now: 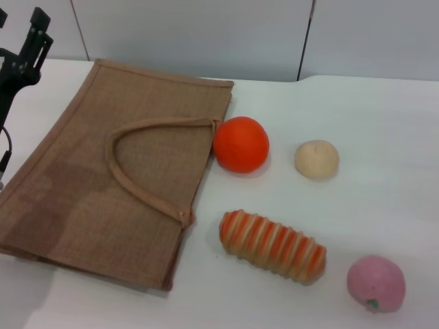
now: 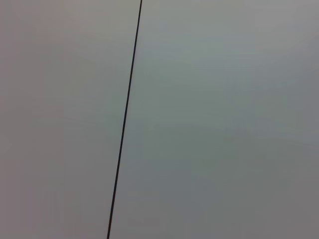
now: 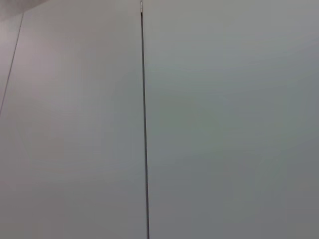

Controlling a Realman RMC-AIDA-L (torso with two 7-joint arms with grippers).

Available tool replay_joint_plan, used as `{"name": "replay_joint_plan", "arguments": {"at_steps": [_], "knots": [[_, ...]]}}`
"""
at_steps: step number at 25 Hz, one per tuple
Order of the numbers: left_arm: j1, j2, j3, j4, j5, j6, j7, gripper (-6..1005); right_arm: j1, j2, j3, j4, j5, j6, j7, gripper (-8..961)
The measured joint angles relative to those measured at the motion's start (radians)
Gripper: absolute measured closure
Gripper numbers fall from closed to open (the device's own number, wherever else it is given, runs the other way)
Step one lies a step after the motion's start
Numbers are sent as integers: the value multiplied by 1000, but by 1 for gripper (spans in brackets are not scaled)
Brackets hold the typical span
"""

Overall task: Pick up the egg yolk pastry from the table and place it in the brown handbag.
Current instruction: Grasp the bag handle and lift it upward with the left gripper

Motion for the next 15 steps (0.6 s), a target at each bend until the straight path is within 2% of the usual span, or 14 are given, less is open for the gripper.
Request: {"name": "replay_joint_plan", "arguments": {"at_steps": [15], "knots": [[0,1,0,0,0,-1,0,261,0,0,0,0,0,2,0,136]]}}
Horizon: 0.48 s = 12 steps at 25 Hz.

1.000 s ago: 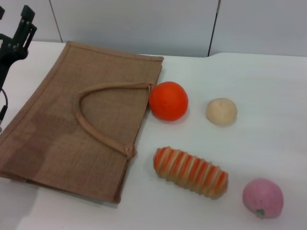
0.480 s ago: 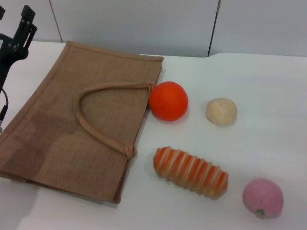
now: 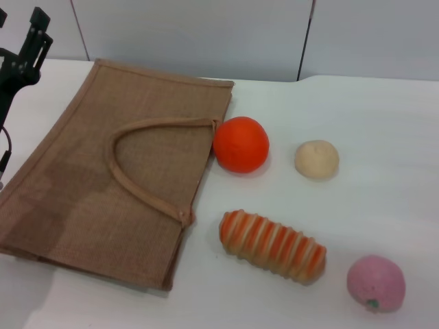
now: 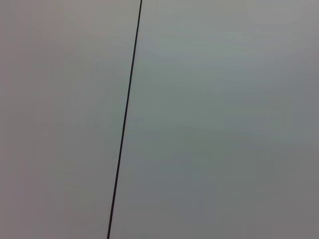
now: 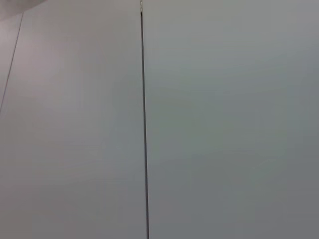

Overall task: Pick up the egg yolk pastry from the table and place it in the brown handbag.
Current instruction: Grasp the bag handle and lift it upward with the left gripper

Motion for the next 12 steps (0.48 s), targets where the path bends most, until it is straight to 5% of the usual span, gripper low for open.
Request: {"name": "replay_joint_plan", "arguments": {"at_steps": [12], "knots": [[-11,6,-1,7,0,45,-58,262,3,0,0,0,0,1,0,136]]}}
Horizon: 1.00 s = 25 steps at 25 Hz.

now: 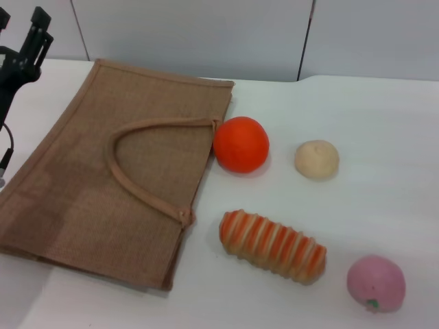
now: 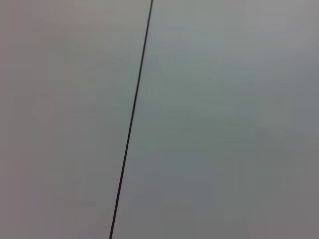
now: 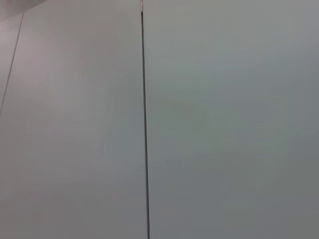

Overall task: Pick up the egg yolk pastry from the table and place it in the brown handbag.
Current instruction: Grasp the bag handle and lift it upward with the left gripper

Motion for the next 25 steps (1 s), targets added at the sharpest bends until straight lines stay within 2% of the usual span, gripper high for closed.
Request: {"name": "replay_joint_plan", "arguments": {"at_steps": [8,15,21,25], "knots": [[-21,9,29,57,16,100,-187,262,0,0,0,0,0,2,0,136],[-38,9,73,217,127,197,-559,263,-2,0,-2,0,0,2,0,135],[-42,8,72,251,155,223,-620,264,-2,0,-2,0,0,2,0,135],[-51,29,98,297,244,270,-803,264,-4,0,-2,0,0,2,0,135]]}}
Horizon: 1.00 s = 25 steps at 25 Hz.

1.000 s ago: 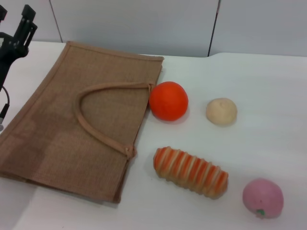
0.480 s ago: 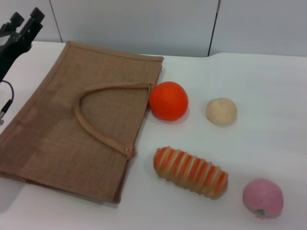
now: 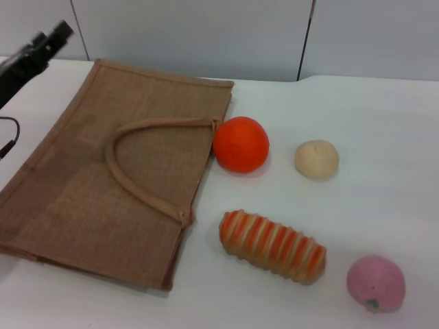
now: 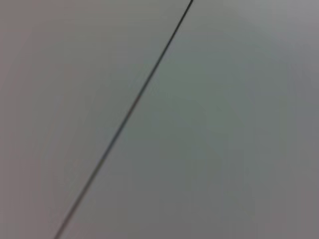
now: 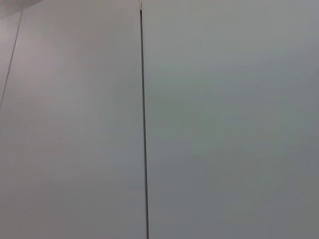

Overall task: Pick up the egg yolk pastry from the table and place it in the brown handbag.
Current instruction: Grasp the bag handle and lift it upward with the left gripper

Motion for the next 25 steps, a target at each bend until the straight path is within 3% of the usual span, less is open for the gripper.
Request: {"name": "replay_joint_plan", "arguments": {"at_steps": [6,7,8,9,13,18,25], "knots": [[-49,59,85,141,304,40,-499,265,0,-1,0,0,0,0,0,135],[-49,59,85,141,304,40,-499,265,0,-1,0,0,0,0,0,135],[-77,82,138,183,428,37,-672,265,1,-1,0,0,0,0,0,135],[-77,82,138,183,428,37,-672,265,1,-1,0,0,0,0,0,135],[-142,127,245,232,676,33,-926,265,2,-2,0,0,0,0,0,135],[-188,153,264,236,835,-7,-1016,266,2,-3,1,0,0,-4,0,134],[-230,157,265,227,964,-5,-1058,273,2,-3,4,0,0,-7,0,134]]}}
